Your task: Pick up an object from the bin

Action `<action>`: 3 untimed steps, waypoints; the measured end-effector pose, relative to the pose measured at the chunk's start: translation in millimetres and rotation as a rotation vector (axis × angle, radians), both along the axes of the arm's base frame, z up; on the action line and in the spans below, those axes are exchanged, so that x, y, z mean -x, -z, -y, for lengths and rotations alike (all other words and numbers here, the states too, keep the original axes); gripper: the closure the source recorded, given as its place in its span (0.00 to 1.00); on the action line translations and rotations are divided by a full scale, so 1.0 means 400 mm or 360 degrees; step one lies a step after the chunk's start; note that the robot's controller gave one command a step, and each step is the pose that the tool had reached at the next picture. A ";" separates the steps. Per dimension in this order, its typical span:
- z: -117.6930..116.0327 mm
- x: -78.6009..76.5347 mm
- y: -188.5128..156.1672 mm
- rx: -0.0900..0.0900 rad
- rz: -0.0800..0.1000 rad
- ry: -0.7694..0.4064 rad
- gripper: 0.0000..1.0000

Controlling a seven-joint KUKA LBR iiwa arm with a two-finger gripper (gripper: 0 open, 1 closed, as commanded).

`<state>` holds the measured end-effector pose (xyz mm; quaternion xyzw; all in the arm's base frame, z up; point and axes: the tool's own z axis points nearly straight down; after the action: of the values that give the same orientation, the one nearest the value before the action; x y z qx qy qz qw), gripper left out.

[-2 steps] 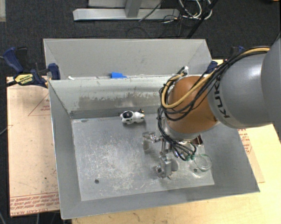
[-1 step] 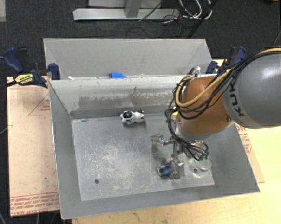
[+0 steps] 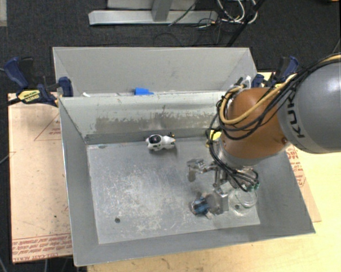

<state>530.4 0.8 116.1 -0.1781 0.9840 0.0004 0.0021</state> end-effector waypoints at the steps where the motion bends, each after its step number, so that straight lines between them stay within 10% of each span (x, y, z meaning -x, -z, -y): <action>1: 0.033 0.045 0.112 0.0000 -0.0004 -0.0076 0.00; 2: 0.009 0.058 0.115 -0.0001 -0.0005 -0.0069 1.00; 3: 0.009 0.058 0.115 -0.0001 -0.0005 -0.0068 1.00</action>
Offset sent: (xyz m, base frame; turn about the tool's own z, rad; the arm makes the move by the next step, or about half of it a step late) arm -0.0237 -0.0046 -0.0461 -0.0434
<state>507.3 -2.6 70.0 -0.1992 0.9800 0.0010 0.0006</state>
